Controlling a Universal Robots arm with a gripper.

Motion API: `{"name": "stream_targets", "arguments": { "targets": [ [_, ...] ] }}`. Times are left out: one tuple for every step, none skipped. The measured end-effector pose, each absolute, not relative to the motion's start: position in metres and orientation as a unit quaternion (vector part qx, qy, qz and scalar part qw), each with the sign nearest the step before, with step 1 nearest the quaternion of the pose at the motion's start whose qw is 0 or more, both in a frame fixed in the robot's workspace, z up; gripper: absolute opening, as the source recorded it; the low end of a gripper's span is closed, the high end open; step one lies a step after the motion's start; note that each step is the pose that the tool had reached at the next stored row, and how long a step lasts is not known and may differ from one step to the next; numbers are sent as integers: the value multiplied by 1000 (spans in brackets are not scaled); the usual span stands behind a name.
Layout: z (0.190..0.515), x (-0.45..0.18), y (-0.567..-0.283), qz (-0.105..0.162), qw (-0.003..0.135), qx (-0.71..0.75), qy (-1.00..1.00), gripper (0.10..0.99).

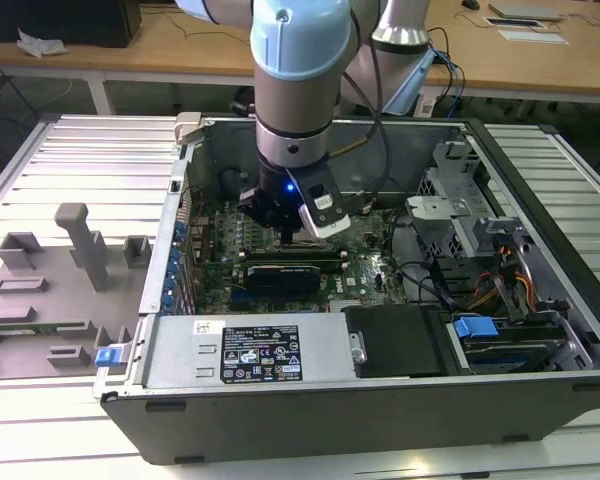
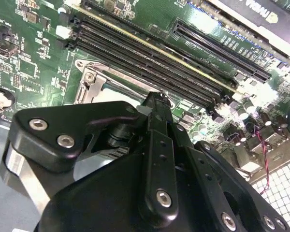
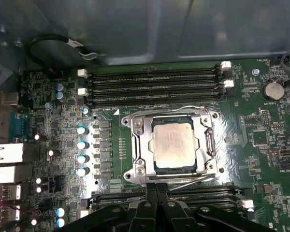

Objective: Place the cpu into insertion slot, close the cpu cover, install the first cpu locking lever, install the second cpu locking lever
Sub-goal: 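Install the second cpu locking lever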

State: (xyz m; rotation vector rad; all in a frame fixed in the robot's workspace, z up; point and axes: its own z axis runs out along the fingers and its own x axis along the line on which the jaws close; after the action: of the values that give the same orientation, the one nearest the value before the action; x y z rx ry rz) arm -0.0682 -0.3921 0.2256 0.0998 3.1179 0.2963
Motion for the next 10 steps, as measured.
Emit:
{"name": "stream_targets", "arguments": {
  "targets": [
    [225, -69, -393, 97, 4, 32, 995, 106],
    [224, -69, -395, 99, 4, 32, 995, 106],
    [222, -70, -397, 103, 4, 32, 994, 106],
    [220, -71, -401, 108, 4, 32, 994, 106],
    [219, -72, -402, 113, 3, 32, 993, 106],
    [219, -73, -404, 120, 3, 32, 992, 106],
    [218, -74, -406, 130, 3, 32, 991, 106],
    [217, -75, -407, 135, 3, 32, 990, 106],
    [215, -76, -408, 139, 3, 32, 990, 106],
    [214, -77, -408, 141, 2, 32, 990, 106]
  ]
}}
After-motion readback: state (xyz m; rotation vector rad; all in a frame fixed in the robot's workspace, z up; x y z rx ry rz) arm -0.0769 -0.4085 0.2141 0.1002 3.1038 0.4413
